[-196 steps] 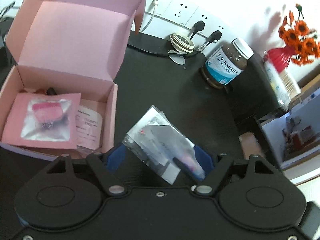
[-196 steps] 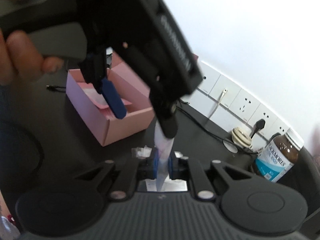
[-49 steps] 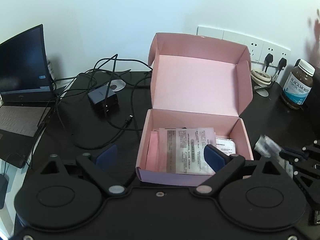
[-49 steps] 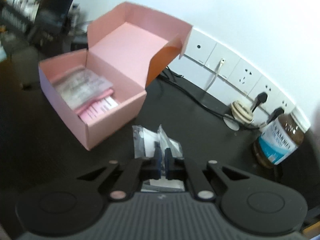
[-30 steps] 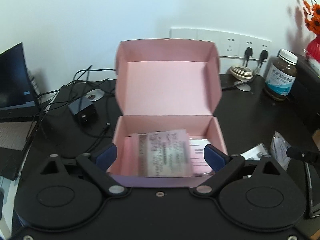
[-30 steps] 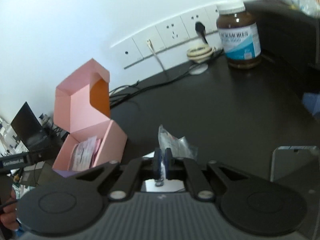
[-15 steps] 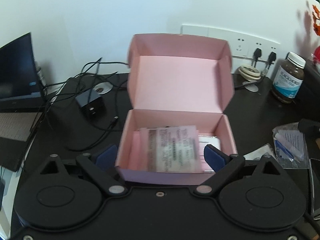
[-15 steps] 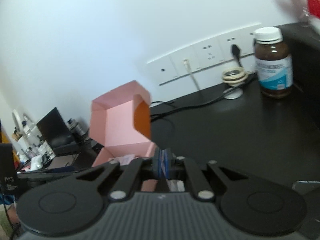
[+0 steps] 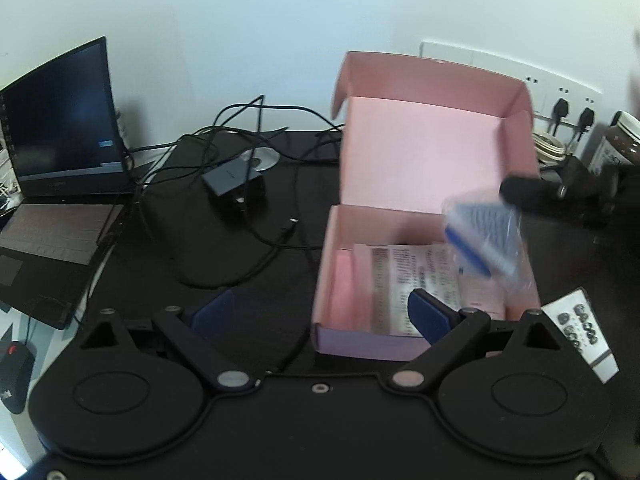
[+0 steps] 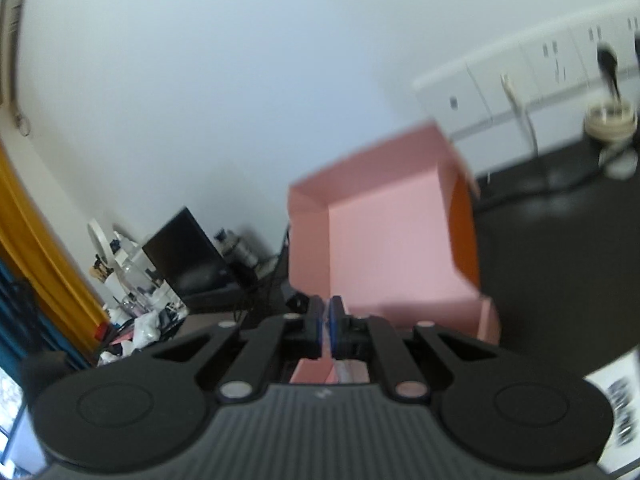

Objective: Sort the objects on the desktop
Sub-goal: 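Carry the cotton pad bag with the right gripper over the pink box, then open the right gripper to drop the cotton pad bag in the box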

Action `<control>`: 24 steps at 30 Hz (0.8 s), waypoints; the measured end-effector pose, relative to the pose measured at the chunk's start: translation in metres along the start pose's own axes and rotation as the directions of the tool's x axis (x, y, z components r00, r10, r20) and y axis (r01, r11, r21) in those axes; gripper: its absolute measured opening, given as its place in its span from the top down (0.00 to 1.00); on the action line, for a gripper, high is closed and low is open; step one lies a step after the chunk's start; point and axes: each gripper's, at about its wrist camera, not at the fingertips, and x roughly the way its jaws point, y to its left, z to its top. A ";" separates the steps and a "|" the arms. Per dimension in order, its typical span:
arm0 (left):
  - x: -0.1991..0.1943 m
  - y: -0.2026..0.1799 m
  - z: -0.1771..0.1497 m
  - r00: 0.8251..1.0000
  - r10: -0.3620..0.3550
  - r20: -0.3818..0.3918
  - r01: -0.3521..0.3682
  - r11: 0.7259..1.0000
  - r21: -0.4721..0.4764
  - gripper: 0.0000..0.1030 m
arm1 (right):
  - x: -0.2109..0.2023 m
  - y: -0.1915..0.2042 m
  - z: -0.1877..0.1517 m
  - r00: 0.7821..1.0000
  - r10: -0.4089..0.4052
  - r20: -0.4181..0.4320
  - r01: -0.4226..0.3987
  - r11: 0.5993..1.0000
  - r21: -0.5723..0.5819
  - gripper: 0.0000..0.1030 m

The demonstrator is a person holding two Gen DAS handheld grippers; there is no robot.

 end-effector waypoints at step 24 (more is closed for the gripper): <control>0.003 0.003 0.004 1.000 -0.003 0.011 0.003 1.000 0.018 0.08 | 0.059 0.034 -0.049 0.898 -0.439 -0.011 0.348 0.727 -0.592 0.95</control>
